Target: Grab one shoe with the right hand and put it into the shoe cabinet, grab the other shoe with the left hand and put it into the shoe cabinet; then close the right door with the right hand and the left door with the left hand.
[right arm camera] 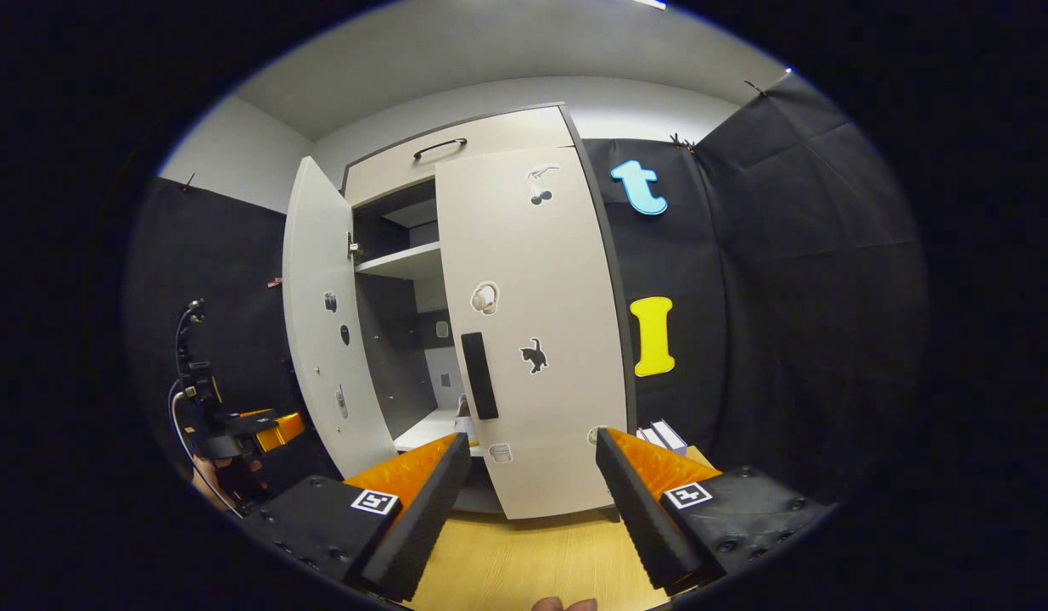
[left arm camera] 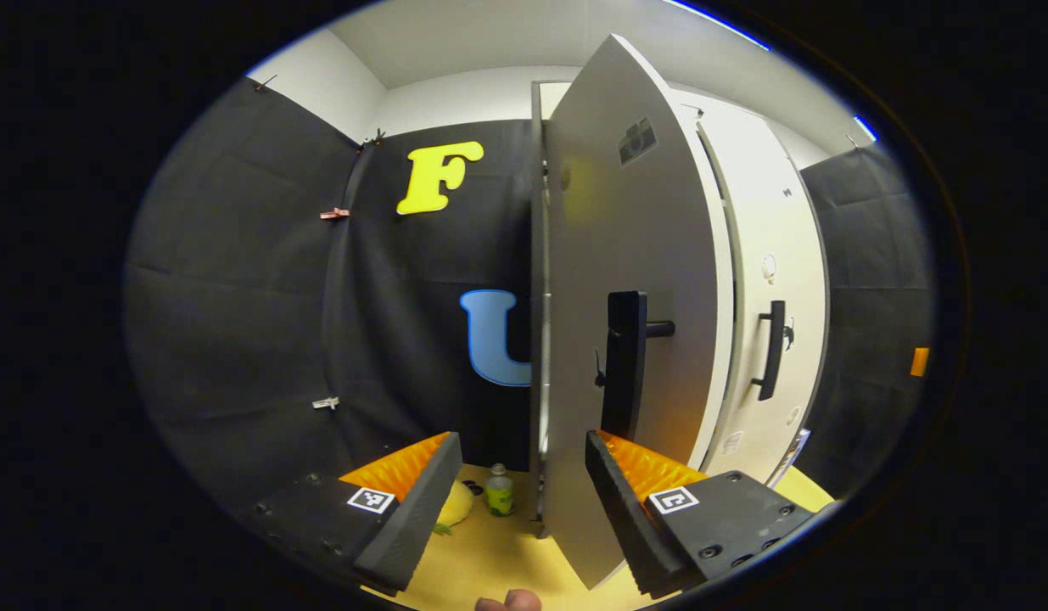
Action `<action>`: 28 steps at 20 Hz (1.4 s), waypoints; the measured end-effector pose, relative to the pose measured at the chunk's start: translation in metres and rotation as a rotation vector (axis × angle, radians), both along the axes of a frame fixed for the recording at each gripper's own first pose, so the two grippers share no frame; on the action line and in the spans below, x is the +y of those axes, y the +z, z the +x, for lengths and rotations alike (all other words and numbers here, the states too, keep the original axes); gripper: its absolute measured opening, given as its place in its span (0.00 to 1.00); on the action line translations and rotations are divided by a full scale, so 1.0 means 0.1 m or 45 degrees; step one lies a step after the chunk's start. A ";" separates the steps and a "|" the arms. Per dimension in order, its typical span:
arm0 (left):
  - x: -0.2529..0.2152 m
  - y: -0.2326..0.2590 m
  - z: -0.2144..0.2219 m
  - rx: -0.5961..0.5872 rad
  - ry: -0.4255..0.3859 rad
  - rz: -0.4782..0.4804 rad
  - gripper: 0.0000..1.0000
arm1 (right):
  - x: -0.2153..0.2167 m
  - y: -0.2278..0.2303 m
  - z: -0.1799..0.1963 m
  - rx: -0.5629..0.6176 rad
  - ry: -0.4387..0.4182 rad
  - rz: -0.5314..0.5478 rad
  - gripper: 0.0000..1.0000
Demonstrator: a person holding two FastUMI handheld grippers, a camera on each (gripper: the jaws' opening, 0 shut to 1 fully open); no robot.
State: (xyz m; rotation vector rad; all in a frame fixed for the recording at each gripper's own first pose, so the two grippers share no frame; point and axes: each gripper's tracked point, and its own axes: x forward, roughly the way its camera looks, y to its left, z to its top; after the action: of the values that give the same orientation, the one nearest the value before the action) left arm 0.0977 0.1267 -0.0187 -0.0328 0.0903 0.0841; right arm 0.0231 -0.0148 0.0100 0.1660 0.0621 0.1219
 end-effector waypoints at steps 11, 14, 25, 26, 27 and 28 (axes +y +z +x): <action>-0.85 0.15 -0.03 -0.007 -0.195 -0.048 0.95 | 0.02 0.07 -0.04 -0.020 -0.006 -0.042 0.97; -0.88 0.16 -0.10 -0.001 -0.196 -0.048 0.94 | 0.02 0.07 -0.03 -0.022 -0.006 -0.030 0.98; -0.94 0.28 -0.38 -0.028 -0.212 -0.015 0.95 | 0.14 0.06 -0.06 -0.028 0.014 -0.019 0.98; -0.95 0.30 -0.40 -0.032 -0.213 -0.012 0.95 | 0.15 0.06 -0.06 -0.027 0.014 -0.020 0.98; -0.96 0.30 -0.43 -0.033 -0.209 -0.010 0.95 | 0.16 0.06 -0.06 -0.028 0.013 -0.019 0.98; -0.97 0.31 -0.46 -0.036 -0.205 -0.012 0.95 | 0.17 0.06 -0.07 -0.030 0.013 -0.020 0.98</action>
State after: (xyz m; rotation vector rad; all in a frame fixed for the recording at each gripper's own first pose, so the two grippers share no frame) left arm 0.0513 0.0301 0.0121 -0.0362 0.0646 -0.0775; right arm 0.0162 0.0017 0.0163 0.1487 0.0400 0.1333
